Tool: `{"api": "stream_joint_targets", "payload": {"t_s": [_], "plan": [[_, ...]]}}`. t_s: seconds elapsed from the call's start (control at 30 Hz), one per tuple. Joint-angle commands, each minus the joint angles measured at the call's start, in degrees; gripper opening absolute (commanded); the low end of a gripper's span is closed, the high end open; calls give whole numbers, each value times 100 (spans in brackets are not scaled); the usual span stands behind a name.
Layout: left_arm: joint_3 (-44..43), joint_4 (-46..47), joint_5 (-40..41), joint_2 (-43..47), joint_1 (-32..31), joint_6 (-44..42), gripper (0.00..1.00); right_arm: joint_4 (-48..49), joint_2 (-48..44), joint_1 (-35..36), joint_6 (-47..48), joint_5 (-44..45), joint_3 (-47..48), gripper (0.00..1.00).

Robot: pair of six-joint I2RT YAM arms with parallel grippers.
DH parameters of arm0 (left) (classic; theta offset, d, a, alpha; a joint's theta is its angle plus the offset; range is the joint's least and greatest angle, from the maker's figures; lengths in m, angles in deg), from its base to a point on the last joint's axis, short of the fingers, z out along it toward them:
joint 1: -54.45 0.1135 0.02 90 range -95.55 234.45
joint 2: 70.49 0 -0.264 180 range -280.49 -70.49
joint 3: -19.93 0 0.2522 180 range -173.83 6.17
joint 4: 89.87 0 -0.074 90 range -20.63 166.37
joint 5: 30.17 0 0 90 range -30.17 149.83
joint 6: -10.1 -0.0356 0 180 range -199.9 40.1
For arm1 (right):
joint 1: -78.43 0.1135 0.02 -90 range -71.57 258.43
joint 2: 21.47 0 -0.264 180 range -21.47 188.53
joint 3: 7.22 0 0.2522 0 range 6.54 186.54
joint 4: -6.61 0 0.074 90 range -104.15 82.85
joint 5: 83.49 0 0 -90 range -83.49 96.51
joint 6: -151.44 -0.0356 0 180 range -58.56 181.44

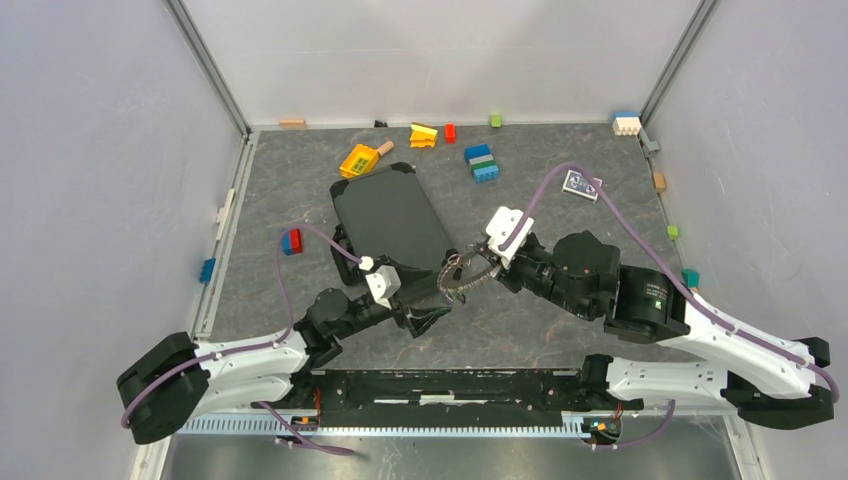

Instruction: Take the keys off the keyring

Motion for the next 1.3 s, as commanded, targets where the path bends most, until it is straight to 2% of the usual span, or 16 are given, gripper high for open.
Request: {"api": "stream_joint_targets", "payload": {"t_s": [0.0,0.33,0.63,1.0,1.27], "plan": [[-165,462,-186,-146,-36,56,96,503,-108,16,37,-103,324,0],[-254,635,-277,-423,-85,118,96,603,-73,21,15,-195,295,0],[-325,713,-330,-574,-112,153,91,633,-64,21,-16,-347,236,0],[-351,717,-308,-615,-120,153,94,709,-112,19,-51,-500,195,0],[-391,564,-356,-583,-121,153,83,740,-140,18,-60,-447,115,0]]}}
